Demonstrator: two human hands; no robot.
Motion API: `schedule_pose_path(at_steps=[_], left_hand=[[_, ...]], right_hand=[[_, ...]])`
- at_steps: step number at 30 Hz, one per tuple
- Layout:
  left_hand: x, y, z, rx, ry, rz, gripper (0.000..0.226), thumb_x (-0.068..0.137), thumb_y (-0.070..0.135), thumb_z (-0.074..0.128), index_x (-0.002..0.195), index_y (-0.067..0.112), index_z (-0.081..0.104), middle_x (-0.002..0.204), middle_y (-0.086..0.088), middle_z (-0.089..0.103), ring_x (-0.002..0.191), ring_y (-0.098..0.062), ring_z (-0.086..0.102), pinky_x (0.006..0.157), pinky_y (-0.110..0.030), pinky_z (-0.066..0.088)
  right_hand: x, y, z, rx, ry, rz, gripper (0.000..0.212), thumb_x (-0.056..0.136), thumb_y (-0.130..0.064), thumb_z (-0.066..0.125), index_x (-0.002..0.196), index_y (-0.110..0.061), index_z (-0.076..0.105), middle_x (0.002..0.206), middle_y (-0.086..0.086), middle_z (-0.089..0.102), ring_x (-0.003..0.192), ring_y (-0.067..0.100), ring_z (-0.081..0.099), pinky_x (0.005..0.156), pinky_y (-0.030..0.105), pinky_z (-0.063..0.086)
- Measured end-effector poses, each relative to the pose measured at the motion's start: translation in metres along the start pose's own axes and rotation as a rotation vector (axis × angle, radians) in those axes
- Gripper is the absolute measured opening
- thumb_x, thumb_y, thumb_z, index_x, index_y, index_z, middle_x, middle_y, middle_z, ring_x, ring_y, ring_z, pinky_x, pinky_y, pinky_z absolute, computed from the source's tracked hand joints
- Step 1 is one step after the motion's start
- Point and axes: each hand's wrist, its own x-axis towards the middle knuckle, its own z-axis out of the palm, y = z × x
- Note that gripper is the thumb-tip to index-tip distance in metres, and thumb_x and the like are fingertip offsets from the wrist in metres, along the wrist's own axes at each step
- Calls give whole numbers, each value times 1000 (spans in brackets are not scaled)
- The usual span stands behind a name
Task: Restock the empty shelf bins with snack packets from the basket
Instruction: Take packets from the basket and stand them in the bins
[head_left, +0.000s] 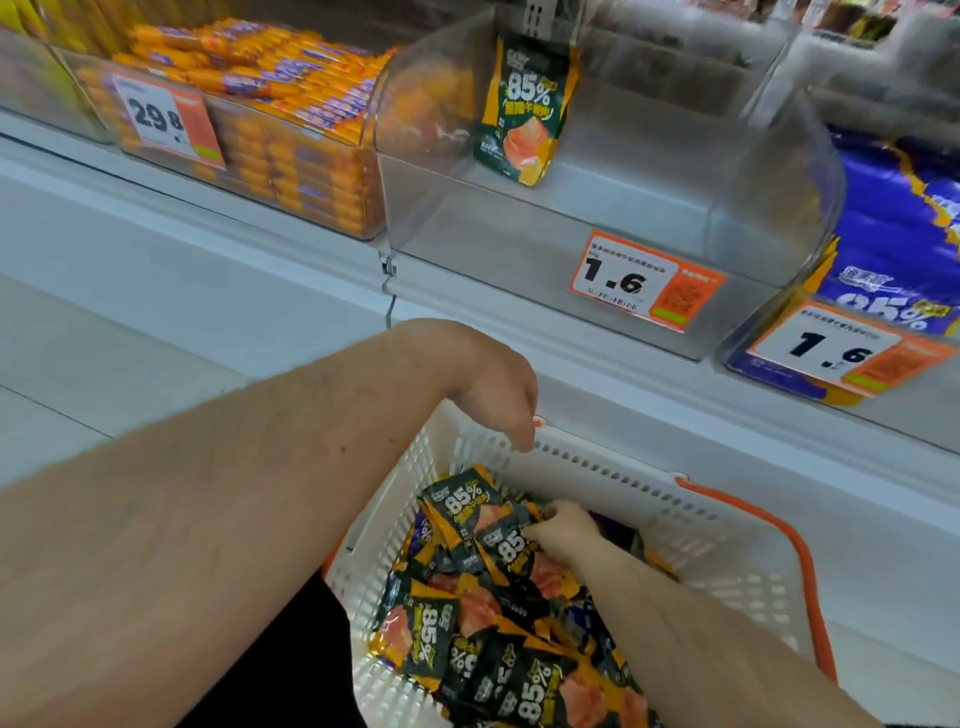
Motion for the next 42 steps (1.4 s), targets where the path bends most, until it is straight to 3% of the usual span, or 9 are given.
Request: schedule_pose_path(at_steps=[6,11,16,20,25,30,34,38,42], left_hand=[[1,0,-3,-37,8,4,54,94,45,55,142,20,47,141,3,50,128,-21,48,107,-43,41],[-1,-9,-5,-67,34,-8,59,90,48,61,141,21,47,140,3,50,126,-20,49,106,-41,42],[-12,-25,-14,-126,115,-75,70,88,47,66,145,15,42,142,1,49,125,-21,50,104,-37,43],[-14,-33,-17,-291,274,-46,59,83,43,73,132,16,53,131,1,58,118,-21,56,99,-37,47],[-16,-33,-24,-506,541,98,18,80,24,78,87,23,62,82,9,62,80,-16,59,65,-27,44],[-26,-31,-36,-956,714,220,21,80,7,78,96,11,66,90,-10,74,80,-22,69,75,-38,56],[-28,-28,-45,-1202,830,261,28,82,8,75,106,17,64,94,-13,73,81,-22,72,77,-39,59],[-29,-39,-55,-1131,1119,117,13,87,27,72,99,25,67,77,-3,69,68,-12,66,68,-30,53],[-26,-56,-61,-799,1518,-135,7,85,24,66,92,25,64,76,10,61,77,-15,59,74,-30,47]], right_hand=[[-10,-7,-10,-103,24,-120,17,89,-17,65,79,-20,52,80,0,54,69,16,51,62,30,44],[-34,-38,-50,-240,-41,-332,26,95,-19,58,75,-21,42,74,-2,43,65,14,41,59,28,35],[-66,-79,-103,46,3,-437,17,97,-13,56,82,-14,48,59,1,47,53,16,43,54,28,33],[-94,-107,-135,430,-89,-500,14,100,-3,50,87,-8,53,59,4,48,42,14,37,49,30,28],[-119,-127,-157,631,-165,-550,13,99,-2,48,89,-9,52,61,3,56,42,13,37,47,25,27],[-140,-147,-176,528,-101,-638,8,97,-9,56,98,-9,64,85,13,61,43,13,35,45,22,28],[-154,-169,-186,639,-162,-558,13,98,-11,53,96,-8,65,56,-1,60,37,8,30,39,18,25],[-159,-197,-207,859,-252,-443,10,99,-15,48,92,-12,56,40,-7,46,30,3,26,43,16,26],[-146,-231,-238,1005,-11,-444,15,98,-16,54,83,-18,54,50,-5,49,33,4,33,36,14,29]])
